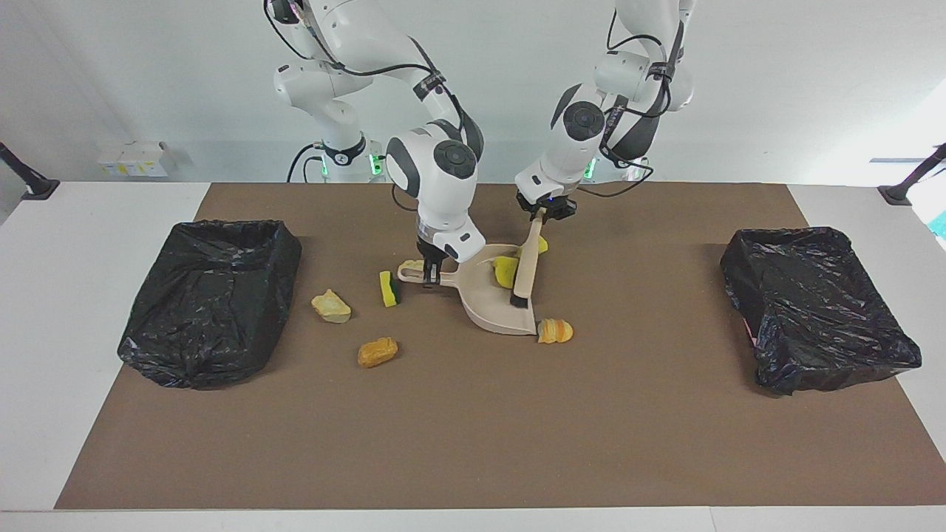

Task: Sweep and dump trash in bin
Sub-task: 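Sweep the yellow sponges into the dustpan with the left gripper's brush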

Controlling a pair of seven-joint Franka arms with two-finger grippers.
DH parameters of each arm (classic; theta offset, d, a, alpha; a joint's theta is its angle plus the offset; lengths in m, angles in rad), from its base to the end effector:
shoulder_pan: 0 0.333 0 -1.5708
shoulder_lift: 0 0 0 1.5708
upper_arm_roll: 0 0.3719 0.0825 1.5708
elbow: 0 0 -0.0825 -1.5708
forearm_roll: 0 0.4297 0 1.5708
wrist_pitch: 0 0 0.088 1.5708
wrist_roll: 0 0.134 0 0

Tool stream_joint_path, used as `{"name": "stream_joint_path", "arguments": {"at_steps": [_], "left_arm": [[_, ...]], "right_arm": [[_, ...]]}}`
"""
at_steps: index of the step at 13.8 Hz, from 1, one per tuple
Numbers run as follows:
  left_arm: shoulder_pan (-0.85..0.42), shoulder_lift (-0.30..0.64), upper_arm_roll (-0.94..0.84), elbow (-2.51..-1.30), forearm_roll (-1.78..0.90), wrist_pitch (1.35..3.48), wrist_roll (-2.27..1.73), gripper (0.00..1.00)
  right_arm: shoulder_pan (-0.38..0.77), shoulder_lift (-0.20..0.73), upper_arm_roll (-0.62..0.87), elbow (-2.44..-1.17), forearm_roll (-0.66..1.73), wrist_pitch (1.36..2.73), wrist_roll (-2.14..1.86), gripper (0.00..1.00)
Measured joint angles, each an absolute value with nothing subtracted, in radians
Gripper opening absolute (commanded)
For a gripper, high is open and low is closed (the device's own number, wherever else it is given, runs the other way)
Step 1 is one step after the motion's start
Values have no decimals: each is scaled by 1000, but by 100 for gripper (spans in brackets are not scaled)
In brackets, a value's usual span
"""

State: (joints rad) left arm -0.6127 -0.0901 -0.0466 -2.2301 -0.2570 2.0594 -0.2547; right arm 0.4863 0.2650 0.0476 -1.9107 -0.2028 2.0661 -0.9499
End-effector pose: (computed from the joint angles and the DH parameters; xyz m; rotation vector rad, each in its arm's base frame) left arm 0.4095 -0.3424 0.4101 2.9434 -0.4057 -0.2503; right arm 0.5689 0.3170 0.3523 2.1016 2.1406 -0.2093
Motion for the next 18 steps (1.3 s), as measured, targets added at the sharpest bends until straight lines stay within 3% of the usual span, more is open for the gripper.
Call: {"name": "stream_joint_path", "arguments": {"at_steps": [11, 18], "left_arm": [[-452, -79, -20, -2218, -195, 2085, -583, 0], [-341, 65, -16, -2152, -130, 2145, -240, 0]], "right_arm": [[487, 267, 47, -1908, -203, 2062, -950, 0], [491, 271, 48, -1894, -203, 1994, -898, 0]]}}
